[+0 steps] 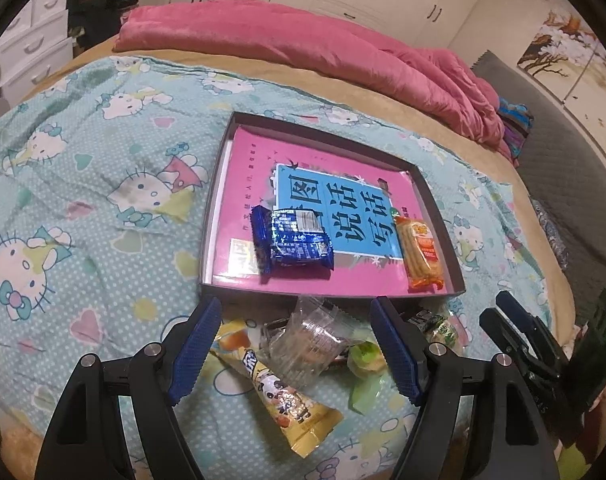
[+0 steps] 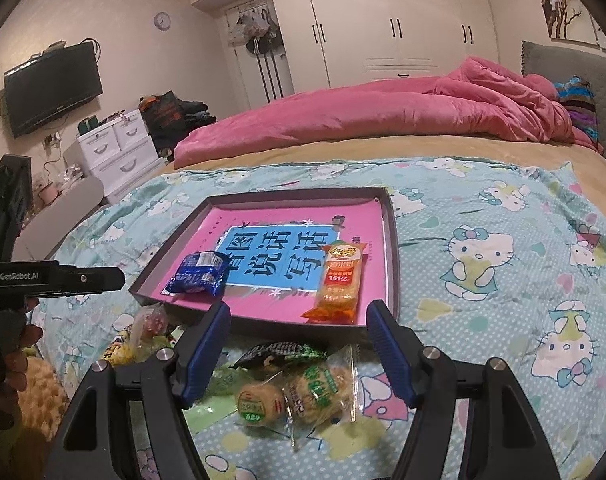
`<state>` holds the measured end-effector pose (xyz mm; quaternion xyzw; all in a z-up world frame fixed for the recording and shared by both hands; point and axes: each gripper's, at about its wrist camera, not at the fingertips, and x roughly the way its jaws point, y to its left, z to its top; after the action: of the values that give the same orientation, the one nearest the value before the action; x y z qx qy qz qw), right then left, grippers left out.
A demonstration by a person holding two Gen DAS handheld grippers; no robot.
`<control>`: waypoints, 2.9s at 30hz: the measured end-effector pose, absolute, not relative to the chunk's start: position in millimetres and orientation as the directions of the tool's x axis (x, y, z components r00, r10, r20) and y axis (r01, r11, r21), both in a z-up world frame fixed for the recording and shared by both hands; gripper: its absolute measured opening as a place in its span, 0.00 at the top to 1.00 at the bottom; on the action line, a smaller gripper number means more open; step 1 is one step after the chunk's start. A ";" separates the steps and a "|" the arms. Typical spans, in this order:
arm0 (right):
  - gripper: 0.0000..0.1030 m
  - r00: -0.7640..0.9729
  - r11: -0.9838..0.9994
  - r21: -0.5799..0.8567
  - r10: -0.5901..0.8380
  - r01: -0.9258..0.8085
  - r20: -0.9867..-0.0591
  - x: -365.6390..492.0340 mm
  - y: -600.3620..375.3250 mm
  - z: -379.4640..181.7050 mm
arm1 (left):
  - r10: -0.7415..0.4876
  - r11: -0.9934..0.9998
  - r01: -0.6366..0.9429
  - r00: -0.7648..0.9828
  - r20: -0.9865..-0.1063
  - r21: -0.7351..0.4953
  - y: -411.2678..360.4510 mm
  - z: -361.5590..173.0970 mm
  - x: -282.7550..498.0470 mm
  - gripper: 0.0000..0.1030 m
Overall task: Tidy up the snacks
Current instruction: 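Grasp the clear candy bag with the left tool while the right tool grasps the round pastry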
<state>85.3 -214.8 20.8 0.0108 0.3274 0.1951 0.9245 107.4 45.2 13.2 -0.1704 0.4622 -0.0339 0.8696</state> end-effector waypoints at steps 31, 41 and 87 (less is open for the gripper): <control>0.32 0.638 0.892 0.120 0.401 -0.437 -0.658 60.9 -180.5 6.1 | -0.309 0.928 0.000 0.556 -0.772 -0.372 30.9 -9.6 102.0 0.24; 0.32 0.618 0.893 0.134 0.399 -0.429 -0.678 59.2 -180.2 1.6 | -0.322 0.925 0.005 0.539 -0.778 -0.379 31.2 -21.6 103.3 0.24; 0.55 0.524 0.890 0.075 0.331 -0.450 -0.785 78.3 -159.8 -54.2 | -0.302 0.953 0.168 0.513 -0.804 -0.251 28.7 -28.5 102.7 0.24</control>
<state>78.3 -159.8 -54.2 -0.0687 0.4332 0.2242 0.8703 102.7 28.7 -28.5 -0.0704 0.4746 -0.1357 0.8668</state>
